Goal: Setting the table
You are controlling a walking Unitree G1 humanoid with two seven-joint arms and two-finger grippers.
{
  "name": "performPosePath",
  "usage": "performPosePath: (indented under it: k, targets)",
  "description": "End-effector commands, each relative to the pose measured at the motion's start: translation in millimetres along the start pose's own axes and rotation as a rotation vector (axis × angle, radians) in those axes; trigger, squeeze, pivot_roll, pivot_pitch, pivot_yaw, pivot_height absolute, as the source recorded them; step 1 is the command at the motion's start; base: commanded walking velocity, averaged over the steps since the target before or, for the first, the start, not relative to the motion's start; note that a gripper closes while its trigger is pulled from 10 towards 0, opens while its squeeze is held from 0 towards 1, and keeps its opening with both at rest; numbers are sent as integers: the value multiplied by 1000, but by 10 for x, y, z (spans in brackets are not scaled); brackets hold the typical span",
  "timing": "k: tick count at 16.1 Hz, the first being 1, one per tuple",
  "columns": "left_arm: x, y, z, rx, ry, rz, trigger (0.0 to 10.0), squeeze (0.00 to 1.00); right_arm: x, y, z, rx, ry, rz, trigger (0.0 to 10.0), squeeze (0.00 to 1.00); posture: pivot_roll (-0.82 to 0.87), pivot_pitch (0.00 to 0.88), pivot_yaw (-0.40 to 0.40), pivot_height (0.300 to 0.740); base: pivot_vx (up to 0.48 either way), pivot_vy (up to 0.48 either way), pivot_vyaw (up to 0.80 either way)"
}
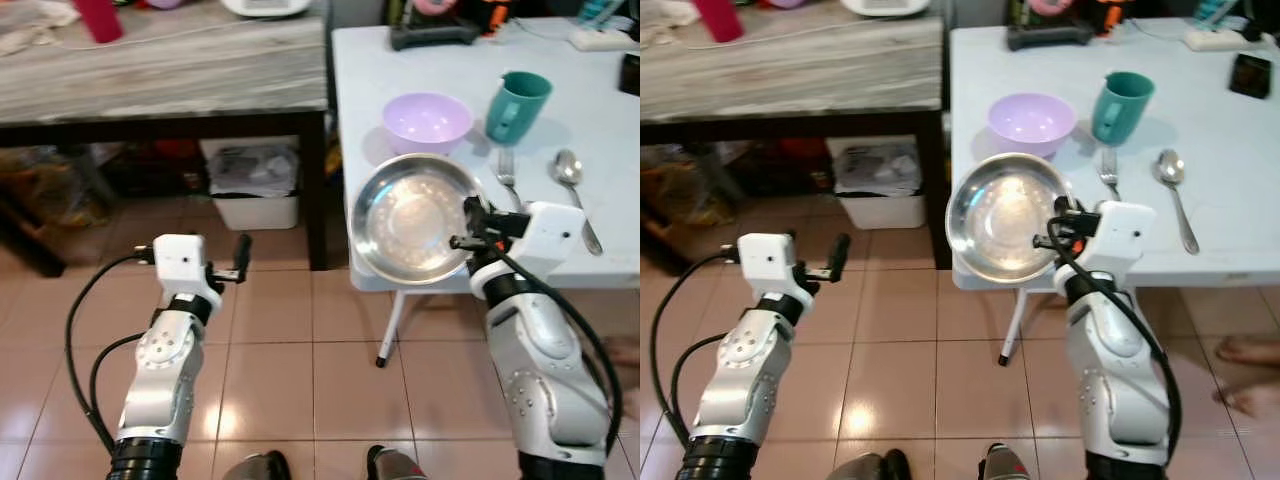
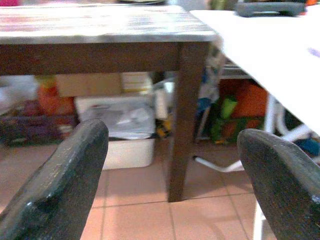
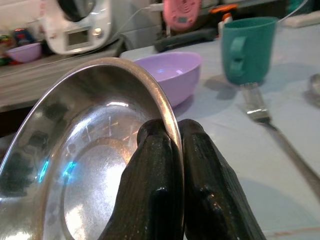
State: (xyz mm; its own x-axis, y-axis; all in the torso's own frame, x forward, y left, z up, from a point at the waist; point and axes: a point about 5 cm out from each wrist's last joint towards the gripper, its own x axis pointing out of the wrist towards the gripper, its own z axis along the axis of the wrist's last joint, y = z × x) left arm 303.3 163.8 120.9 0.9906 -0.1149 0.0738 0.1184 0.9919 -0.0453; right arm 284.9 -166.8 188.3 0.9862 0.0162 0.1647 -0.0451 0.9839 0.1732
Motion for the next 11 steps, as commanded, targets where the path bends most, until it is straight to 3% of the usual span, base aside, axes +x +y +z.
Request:
performPosePath:
  k: [1,11]
  targets:
    - [-11,74,27,10,-1,15,10000,0,0,61,42,11,-17,14,10000,0,-232,181,55,740,0,480,0]
    - [9,16,15,-6,5,4,10000,0,7,87,40,18,-20,30,10000,0,-231,181,49,740,0,480,0]
